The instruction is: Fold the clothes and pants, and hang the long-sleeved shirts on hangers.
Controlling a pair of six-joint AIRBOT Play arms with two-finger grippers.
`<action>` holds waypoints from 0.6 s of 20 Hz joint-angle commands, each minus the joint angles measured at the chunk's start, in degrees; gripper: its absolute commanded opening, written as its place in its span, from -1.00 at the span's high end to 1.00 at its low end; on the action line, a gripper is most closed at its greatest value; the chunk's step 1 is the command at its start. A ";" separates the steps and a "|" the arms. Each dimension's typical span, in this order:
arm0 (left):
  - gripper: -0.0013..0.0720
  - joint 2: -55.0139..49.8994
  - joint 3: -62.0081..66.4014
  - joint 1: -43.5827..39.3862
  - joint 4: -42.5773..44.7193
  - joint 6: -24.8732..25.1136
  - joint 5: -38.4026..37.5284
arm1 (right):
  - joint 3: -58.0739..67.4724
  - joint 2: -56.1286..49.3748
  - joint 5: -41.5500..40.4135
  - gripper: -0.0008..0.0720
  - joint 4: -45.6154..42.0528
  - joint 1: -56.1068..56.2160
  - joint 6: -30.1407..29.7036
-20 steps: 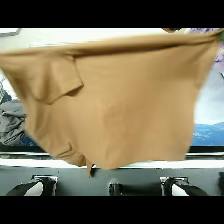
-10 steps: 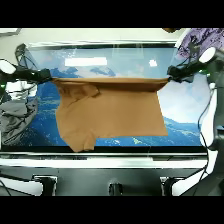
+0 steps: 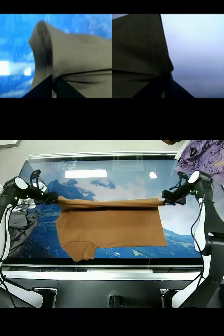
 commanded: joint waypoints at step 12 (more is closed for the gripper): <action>0.92 -4.57 -1.92 -0.07 0.11 -3.50 -12.44 | -4.13 -3.52 4.24 0.90 -5.99 5.86 2.73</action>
